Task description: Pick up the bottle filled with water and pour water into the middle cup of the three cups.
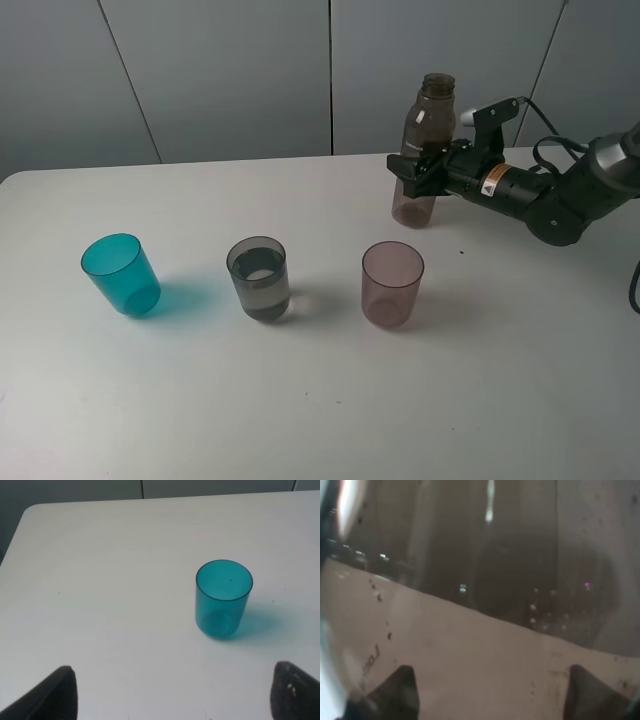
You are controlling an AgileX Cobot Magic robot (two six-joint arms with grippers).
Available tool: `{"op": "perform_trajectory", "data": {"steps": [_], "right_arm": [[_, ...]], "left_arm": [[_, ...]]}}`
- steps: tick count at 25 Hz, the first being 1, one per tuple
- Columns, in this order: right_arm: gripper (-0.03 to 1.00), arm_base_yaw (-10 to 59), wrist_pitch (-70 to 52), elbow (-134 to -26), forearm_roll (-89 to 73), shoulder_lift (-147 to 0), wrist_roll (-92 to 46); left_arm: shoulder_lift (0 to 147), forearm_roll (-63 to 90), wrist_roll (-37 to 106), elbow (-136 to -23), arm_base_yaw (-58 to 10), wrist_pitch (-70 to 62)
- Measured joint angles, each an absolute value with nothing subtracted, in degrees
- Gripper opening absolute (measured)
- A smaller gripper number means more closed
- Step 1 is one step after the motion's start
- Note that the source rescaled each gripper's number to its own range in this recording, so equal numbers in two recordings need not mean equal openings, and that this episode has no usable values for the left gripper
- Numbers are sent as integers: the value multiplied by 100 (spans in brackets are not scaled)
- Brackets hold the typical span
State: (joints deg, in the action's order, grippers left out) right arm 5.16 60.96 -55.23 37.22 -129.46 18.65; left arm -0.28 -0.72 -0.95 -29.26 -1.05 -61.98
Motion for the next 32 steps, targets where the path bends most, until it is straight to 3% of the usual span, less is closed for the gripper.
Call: {"op": "perform_trajectory", "data": {"steps": [3,5,19,32], "right_arm": [[80,516,6093,-5523,3812,-12954,1877],[95,516,6004,-5463,3824,-12911,1877],[99,464,4108,-3700,3824,-11085,1500],[100,577,967,-3493,3760,-6509,2514]], "left_arm": [[-28,-72,-105,-2926,-105,-6198],[-28,-72,-115,-2926,-105,-6198],[-28,-72,-113,-2926,-105,-6198],[-28,-72,-113,-2926,-105,-6198]]}}
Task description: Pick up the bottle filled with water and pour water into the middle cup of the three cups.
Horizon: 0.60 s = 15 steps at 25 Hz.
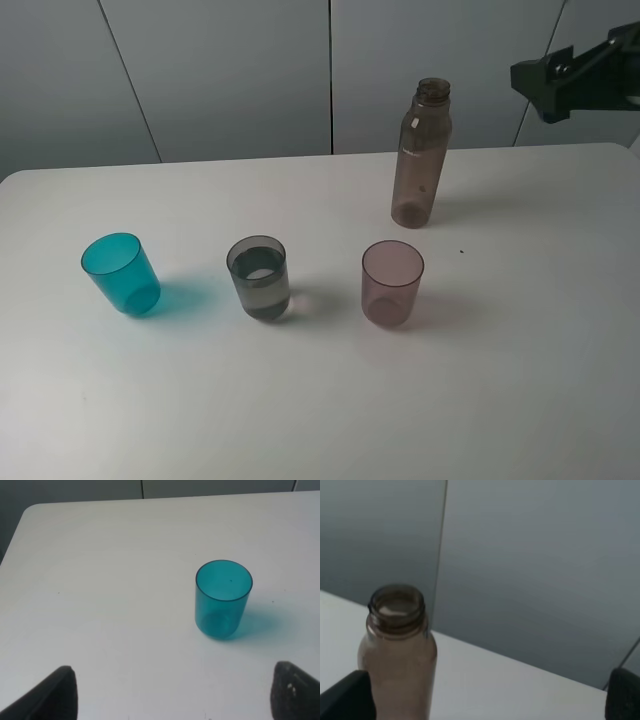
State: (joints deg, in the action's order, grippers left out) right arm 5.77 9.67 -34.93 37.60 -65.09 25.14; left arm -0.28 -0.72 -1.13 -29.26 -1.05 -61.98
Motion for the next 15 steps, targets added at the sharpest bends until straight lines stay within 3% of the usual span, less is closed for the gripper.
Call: {"op": "perform_trajectory", "data": {"steps": [7,15], "right_arm": [[100,1186,-1751,-3493,1945,-3941,1660],[100,1266,-4739,-3479,-49,-2139,200]], "left_arm": [[-28,-72,-113,-2926,-105,-6198],[-28,-72,-113,-2926,-105,-6198]]}}
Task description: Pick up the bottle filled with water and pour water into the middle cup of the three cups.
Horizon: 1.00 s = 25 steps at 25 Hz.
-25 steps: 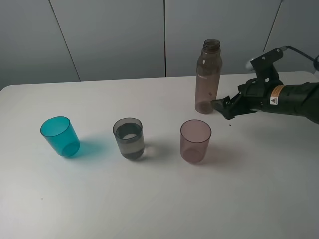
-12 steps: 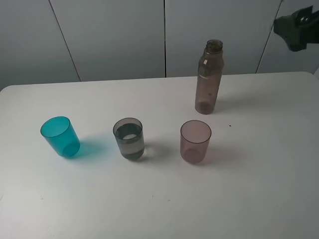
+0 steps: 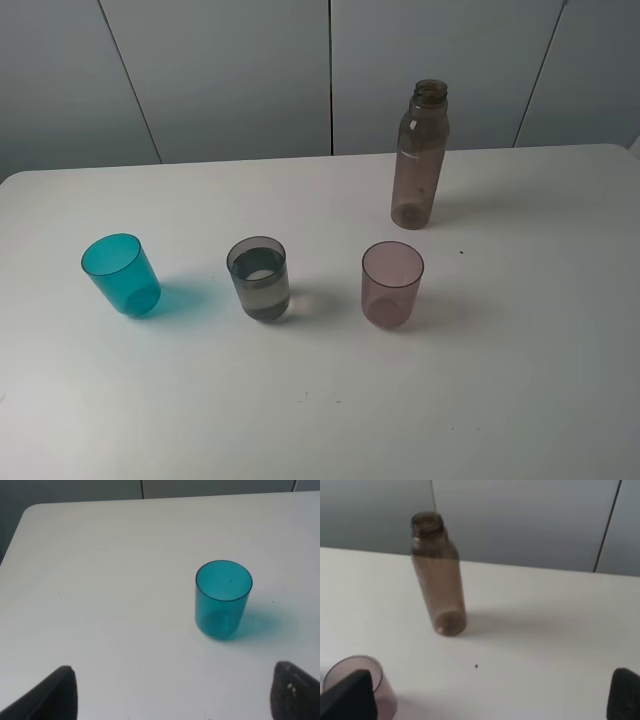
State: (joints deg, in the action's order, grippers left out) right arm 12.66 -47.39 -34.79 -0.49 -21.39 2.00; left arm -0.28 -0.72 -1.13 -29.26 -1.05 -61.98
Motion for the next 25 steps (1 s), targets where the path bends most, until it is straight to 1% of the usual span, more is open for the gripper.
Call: {"op": "perform_trajectory", "data": {"steps": [6,8,11,14,20,25], "right_arm": [[100,1266,-6471,-3464,-495,-1619,118],[100,1266,-6780,-3450,-493,-1481,106],[100,1266,-6807,-3279,-452,-1208,130],[100,1266,-6520,-3038,-426,-837,211],[100,1266,-6272,-2911,-398,-131,330],[100,1266,-6244,-2900,-384,-16,381]], "left_arm": [[-28,-72,-113,-2926,-105,-6198],[-28,-72,-113,-2926,-105,-6198],[-28,-72,-113,-2926,-105,-6198],[-28,-72,-113,-2926,-105,-6198],[-28,-72,-113,-2926,-105,-6198],[-28,-72,-113,-2926,-105,-6198]]}}
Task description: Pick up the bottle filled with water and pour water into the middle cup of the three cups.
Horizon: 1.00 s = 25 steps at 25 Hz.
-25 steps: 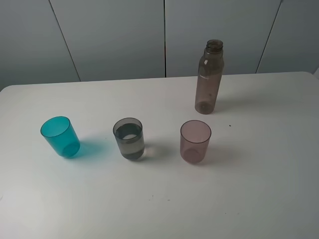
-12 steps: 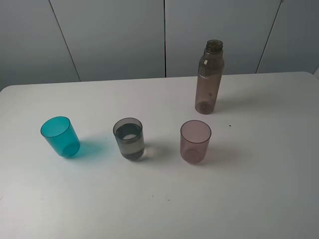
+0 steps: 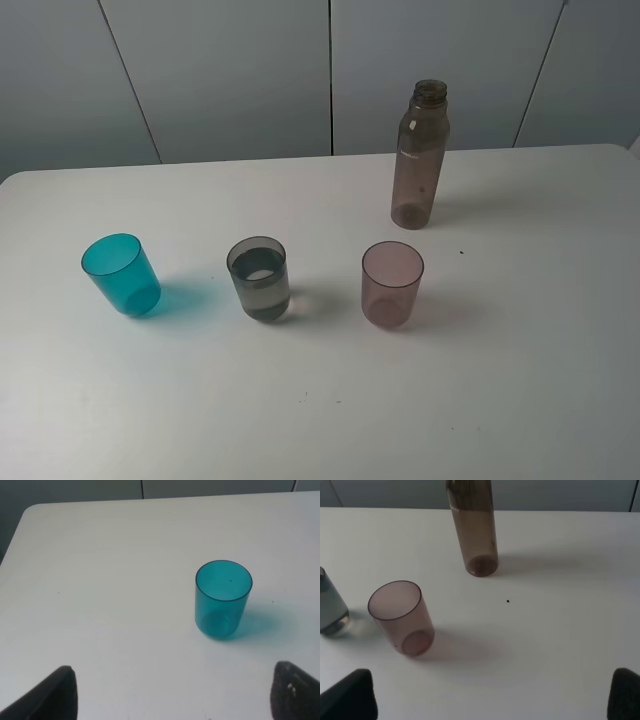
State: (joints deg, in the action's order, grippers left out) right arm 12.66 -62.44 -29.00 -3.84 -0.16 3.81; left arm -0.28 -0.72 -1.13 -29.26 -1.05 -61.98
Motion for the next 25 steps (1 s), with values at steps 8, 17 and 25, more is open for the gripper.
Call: {"op": "perform_trajectory", "data": {"steps": [8,17,25], "right_arm": [[100,1191,-6245,-2890,-369,6,408],[100,86,-6245,-2890,-369,6,408],[100,65,-6245,-2890,-369,6,408]], "left_arm": [[-28,-72,-113,-2926,-105,-6198],[-28,-72,-113,-2926,-105,-6198],[-28,-72,-113,-2926,-105,-6198]]}}
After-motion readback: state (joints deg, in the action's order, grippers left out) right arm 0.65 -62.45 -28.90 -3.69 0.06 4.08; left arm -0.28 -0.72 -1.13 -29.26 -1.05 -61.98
